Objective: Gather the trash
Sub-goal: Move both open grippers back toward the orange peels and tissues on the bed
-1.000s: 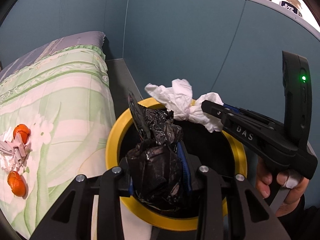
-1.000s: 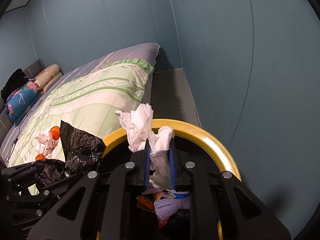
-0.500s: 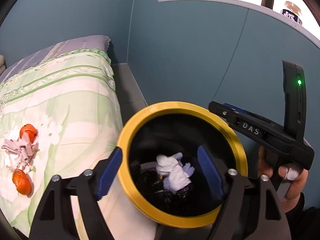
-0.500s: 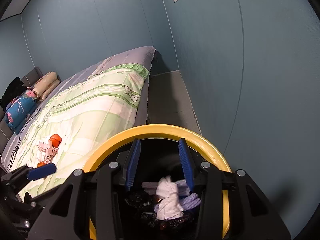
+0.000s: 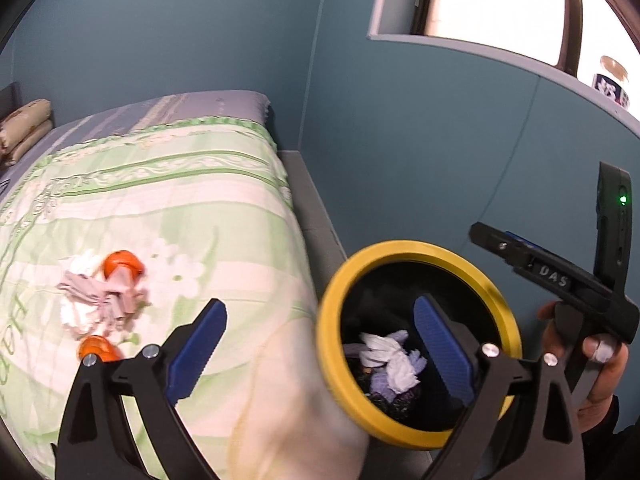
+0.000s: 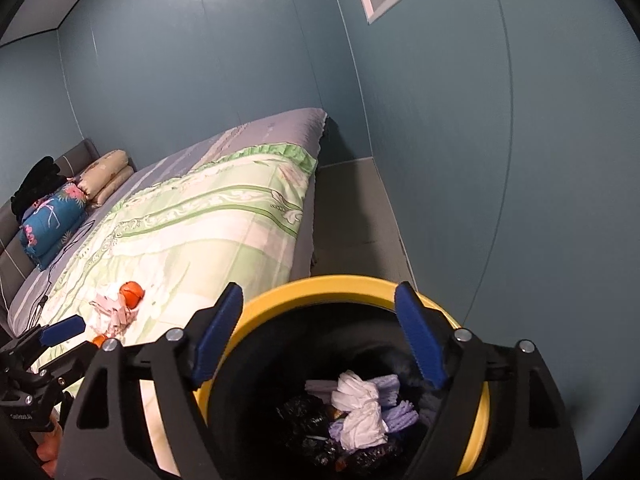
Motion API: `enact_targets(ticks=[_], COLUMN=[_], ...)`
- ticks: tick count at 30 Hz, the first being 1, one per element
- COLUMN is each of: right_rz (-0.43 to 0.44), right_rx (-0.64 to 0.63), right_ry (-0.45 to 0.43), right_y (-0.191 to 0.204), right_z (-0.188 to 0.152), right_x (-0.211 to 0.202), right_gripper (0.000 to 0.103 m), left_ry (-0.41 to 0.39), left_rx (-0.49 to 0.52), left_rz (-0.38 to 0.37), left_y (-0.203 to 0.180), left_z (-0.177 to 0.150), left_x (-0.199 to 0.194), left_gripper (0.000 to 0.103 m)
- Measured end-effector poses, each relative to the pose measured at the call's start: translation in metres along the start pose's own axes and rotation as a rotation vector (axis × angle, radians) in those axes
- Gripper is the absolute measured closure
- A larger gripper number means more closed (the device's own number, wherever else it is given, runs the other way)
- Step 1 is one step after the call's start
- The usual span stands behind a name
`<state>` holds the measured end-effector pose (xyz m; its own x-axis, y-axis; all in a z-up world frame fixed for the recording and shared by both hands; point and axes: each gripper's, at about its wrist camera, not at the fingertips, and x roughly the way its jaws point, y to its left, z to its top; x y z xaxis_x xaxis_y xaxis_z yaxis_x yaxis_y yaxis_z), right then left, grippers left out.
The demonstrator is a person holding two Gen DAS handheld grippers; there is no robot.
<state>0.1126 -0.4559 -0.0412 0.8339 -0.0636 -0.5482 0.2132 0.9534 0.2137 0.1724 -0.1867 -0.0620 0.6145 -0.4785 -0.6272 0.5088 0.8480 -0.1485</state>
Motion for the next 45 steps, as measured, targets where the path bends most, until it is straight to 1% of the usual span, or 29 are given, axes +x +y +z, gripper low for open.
enact_targets(ticks=[1, 3, 9, 11, 17, 20, 23, 28, 31, 33, 40, 42, 45], right_rz=[0.007, 0.016, 0.08, 0.104, 0.127, 0.155, 0.16, 0.193, 0.232, 0.257, 0.296, 0.308, 0.323], right_rx=[-0.002, -0.007, -0.038, -0.063, -0.133, -0.158, -0.179, -0.222, -0.248, -0.266, -0.389, -0.417, -0.448], right_ry=[-0.002, -0.008, -0.015, -0.017, -0.042, -0.026, -0.009, -0.005, 0.031, 0.075, 0.158, 0.182, 0.243], right_y=[0.003, 0.009, 0.039, 0.054, 0.09, 0.106, 0.122, 0.157, 0.181, 0.198, 0.254, 0.266, 0.277], right_z=[0.002, 0.004, 0.012, 0.015, 0.022, 0.025, 0.027, 0.032, 0.034, 0.033, 0.021, 0.016, 0.009], right_x=[0.0, 0.0, 0.004, 0.005, 0.005, 0.012, 0.022, 0.035, 0.049, 0.062, 0.099, 0.11, 0.129], right_gripper=[0.024, 0.018, 0.013, 0.01, 0.009, 0.009, 0.009, 0.009, 0.009, 0.009, 0.009, 0.009, 0.009], left_ry=[-0.005, -0.014, -0.048, -0.058, -0.081, -0.09, -0.094, -0.095, -0.086, -0.078, -0.043, -0.029, -0.009], left_rx=[-0.003, -0.016, -0.043, -0.062, -0.107, -0.122, -0.15, -0.184, -0.214, -0.234, -0.284, -0.295, -0.302], left_rz=[0.008, 0.02, 0.073, 0.085, 0.118, 0.137, 0.154, 0.181, 0.187, 0.196, 0.198, 0.191, 0.178], left_y=[0.004, 0.015, 0.043, 0.055, 0.085, 0.1, 0.116, 0.143, 0.159, 0.17, 0.201, 0.207, 0.212], left_z=[0.0, -0.001, -0.006, -0.008, -0.012, -0.015, -0.02, -0.032, -0.039, -0.045, -0.059, -0.063, -0.069], left_x=[-0.002, -0.007, -0.024, -0.03, -0.043, -0.049, -0.053, -0.056, -0.055, -0.053, -0.04, -0.034, -0.025], left_gripper=[0.011, 0.011, 0.01, 0.01, 0.009, 0.009, 0.008, 0.008, 0.008, 0.008, 0.008, 0.008, 0.009])
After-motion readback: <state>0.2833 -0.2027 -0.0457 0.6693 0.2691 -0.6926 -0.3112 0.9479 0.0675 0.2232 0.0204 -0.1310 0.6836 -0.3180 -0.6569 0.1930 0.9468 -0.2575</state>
